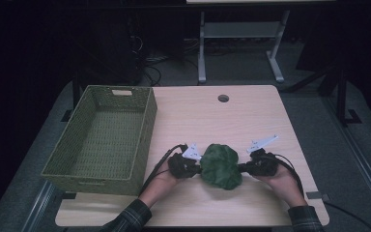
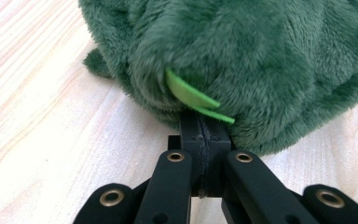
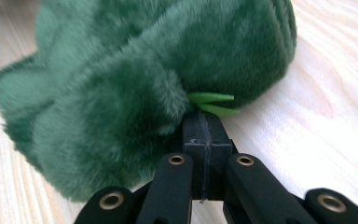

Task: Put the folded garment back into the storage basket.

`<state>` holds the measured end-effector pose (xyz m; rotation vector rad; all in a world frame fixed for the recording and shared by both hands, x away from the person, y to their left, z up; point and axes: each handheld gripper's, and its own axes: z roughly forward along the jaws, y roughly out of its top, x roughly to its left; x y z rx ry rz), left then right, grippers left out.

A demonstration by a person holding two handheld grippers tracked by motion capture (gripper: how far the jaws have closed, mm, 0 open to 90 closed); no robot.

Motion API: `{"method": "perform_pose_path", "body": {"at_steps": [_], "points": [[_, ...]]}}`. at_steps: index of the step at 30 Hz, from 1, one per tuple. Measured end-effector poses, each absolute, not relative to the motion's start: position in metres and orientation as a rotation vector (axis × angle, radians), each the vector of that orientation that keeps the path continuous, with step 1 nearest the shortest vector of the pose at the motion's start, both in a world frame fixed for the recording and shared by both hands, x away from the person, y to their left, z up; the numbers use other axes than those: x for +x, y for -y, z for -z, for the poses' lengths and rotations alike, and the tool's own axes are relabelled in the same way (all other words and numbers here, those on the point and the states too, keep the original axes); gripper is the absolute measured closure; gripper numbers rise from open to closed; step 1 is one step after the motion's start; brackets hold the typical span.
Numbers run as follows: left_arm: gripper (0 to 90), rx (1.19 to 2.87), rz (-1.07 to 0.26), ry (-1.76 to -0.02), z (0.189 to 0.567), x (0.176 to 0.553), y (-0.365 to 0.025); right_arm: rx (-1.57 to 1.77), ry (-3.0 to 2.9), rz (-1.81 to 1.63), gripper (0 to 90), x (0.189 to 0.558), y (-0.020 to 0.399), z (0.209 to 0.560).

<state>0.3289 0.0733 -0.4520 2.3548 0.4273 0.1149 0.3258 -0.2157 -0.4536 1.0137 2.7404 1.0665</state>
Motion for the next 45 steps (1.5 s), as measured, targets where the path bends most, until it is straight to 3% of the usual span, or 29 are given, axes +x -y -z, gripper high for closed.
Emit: {"method": "perform_pose_path", "body": {"at_steps": [5, 9, 14, 19, 26, 31, 45], "points": [[89.2, 2.346, -0.114, -0.431, 0.45, 0.329, -0.081, 1.05, -2.652, -1.084, 87.4, 0.319, 0.229, 0.453], [83.1, 2.341, -0.135, -0.433, 0.447, 0.326, -0.089, 1.098, -2.57, -1.096, 74.7, 0.309, 0.245, 0.454], [65.2, 2.364, -0.133, -0.442, 0.443, 0.322, -0.099, 1.146, -2.488, -1.031, 49.4, 0.299, 0.26, 0.462], [44.3, 2.352, -0.108, -0.455, 0.437, 0.323, -0.103, 1.175, -2.392, -0.997, 32.6, 0.292, 0.269, 0.466], [22.6, 2.349, -0.139, -0.417, 0.427, 0.323, -0.097, 1.24, -2.332, -0.879, 0.8, 0.292, 0.268, 0.477], [14.2, 2.346, -0.151, -0.348, 0.416, 0.328, -0.091, 1.284, -2.321, -0.932, 0.7, 0.294, 0.273, 0.481], [13.0, 2.41, -0.096, -0.232, 0.415, 0.34, -0.065, 1.273, -2.297, -0.958, 0.7, 0.296, 0.275, 0.484]]}}
